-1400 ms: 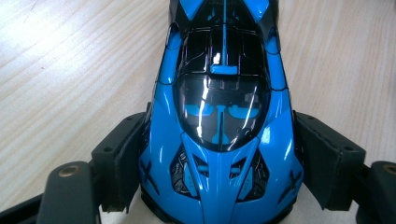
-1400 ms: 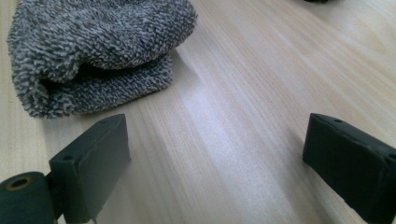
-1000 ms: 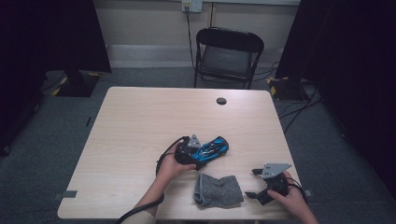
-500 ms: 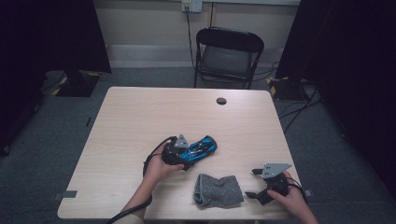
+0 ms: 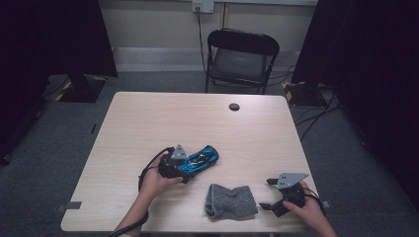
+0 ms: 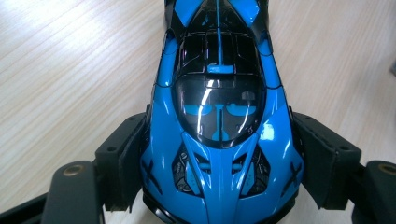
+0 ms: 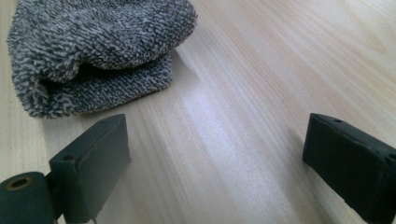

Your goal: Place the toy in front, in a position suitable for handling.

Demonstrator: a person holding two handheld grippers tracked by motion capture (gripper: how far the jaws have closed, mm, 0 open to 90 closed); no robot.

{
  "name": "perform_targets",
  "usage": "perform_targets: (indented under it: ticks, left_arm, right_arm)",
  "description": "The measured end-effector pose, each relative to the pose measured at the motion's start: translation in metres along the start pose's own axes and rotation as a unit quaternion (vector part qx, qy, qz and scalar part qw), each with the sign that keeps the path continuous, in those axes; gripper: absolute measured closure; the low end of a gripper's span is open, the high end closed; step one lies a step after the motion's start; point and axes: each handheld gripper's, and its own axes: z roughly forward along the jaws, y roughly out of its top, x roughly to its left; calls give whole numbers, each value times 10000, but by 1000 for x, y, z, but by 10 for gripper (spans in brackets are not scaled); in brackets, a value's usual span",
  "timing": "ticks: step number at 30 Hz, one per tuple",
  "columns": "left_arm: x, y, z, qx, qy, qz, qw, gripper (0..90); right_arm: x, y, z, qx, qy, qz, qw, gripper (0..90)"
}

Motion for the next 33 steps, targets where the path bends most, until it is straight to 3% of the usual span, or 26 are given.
perform_targets:
  ticks: [10, 22, 33]
  left_arm:
    - [-1, -15, -14, -3, 39, -75, 10000, 255]
    - [-1, -28, -16, -35, 12, -192, 9998, 256]
    - [0, -29, -17, -34, -22, -198, 9998, 255]
  right_arm:
    - [0, 0, 0, 1, -1, 4, 10000, 64]
    - [0, 0, 0, 5, 0, 2, 10000, 64]
    - [0, 0, 0, 4, -4, 13, 10000, 65]
